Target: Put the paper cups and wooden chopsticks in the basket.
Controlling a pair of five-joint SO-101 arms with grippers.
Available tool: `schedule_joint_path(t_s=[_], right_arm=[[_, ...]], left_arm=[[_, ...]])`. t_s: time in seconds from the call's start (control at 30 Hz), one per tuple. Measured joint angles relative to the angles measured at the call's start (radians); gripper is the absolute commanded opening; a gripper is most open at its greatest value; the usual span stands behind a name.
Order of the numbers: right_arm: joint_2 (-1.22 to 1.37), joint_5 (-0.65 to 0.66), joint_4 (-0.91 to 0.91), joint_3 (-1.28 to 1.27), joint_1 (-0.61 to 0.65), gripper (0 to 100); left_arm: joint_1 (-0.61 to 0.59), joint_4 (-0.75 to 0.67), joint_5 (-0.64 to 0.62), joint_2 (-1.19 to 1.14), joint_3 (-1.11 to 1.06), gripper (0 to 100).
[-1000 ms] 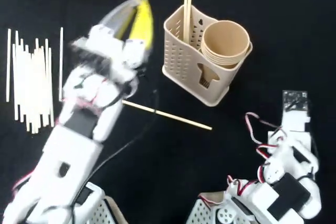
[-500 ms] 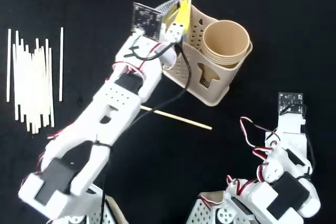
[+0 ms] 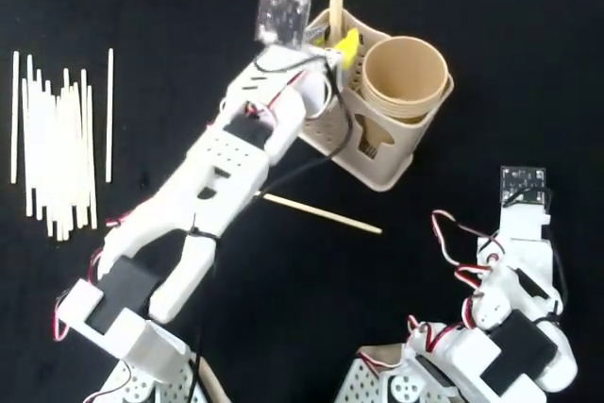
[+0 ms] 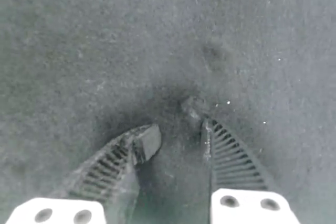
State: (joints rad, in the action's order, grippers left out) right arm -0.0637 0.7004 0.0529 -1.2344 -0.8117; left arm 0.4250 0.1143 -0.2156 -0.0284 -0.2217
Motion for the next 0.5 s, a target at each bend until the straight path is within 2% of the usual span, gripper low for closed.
schedule_joint_path(t_s=[0.17, 0.3, 0.4, 0.5], right_arm=[[0.000, 0.000, 0.000, 0.000, 0.000, 17.0], [-0.002, 0.000, 0.048, 0.012, 0.000, 17.0], [-0.002, 0.000, 0.133, 0.057, 0.000, 17.2], [-0.003, 0.000, 0.203, 0.089, 0.000, 17.2]], left_arm=[[-0.014, 0.324, -0.052, 0.046, 0.150, 21], [-0.040, 0.539, -0.011, 0.106, 0.278, 21], [-0.043, 0.770, 0.143, 0.166, 0.397, 18], [-0.026, 1.060, 0.400, 0.207, 0.503, 17]])
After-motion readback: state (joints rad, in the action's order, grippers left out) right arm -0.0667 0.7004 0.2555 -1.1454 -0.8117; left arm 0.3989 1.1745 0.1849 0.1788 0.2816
